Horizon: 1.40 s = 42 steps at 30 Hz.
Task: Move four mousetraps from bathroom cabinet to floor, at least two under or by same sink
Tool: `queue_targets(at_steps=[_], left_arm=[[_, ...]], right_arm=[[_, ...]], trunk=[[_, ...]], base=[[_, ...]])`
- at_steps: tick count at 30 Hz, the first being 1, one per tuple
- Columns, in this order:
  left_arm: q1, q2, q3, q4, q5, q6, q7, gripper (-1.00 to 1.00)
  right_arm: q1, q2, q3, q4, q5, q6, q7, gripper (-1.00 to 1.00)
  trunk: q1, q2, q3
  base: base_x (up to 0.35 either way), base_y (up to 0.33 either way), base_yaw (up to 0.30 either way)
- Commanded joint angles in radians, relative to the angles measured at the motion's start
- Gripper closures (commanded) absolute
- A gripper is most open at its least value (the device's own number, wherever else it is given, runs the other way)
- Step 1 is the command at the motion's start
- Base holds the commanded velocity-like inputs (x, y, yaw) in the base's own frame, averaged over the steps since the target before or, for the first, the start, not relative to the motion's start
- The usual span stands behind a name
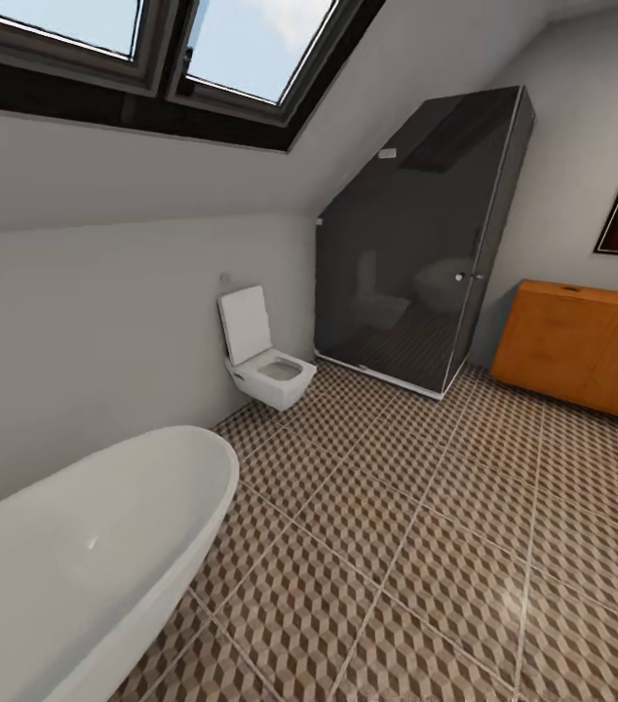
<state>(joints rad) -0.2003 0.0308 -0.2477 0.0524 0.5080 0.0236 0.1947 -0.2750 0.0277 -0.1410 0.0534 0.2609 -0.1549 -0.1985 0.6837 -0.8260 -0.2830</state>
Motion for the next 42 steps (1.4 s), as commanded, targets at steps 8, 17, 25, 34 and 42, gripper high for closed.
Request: queue_targets(at_steps=[8, 17, 25, 34, 42], left_arm=[[-0.001, 0.000, -0.008, 0.001, 0.007, 0.003, 0.002, -1.00], [-0.001, 0.000, -0.008, 0.001, 0.007, 0.003, 0.002, -1.00], [-0.001, 0.000, -0.008, 0.001, 0.006, 0.003, 0.002, -1.00], [-0.001, 0.000, -0.008, 0.001, 0.007, 0.003, 0.002, -1.00], [-0.001, 0.000, -0.008, 0.001, 0.007, 0.003, 0.002, -1.00]], right_arm=[[-0.002, -0.001, -0.013, 0.005, 0.009, -0.008, -0.007, -1.00], [-0.002, -0.002, -0.042, 0.005, 0.010, -0.007, -0.007, -1.00], [-0.001, -0.002, -0.046, 0.005, 0.011, -0.007, -0.007, -1.00], [-0.002, -0.002, -0.046, 0.005, 0.011, -0.007, -0.007, -1.00], [-0.002, -0.002, -0.047, 0.005, 0.011, -0.007, -0.007, -1.00]], trunk=[[0.000, -0.001, -0.001], [0.000, -0.001, -0.001], [0.000, -0.001, -0.001], [0.000, -0.001, -0.001], [0.000, -0.001, -0.001]], base=[[0.000, 0.000, -0.298], [0.000, 0.000, -0.298], [0.000, 0.000, -0.298], [0.000, 0.000, -0.298], [0.000, 0.000, -0.298]])
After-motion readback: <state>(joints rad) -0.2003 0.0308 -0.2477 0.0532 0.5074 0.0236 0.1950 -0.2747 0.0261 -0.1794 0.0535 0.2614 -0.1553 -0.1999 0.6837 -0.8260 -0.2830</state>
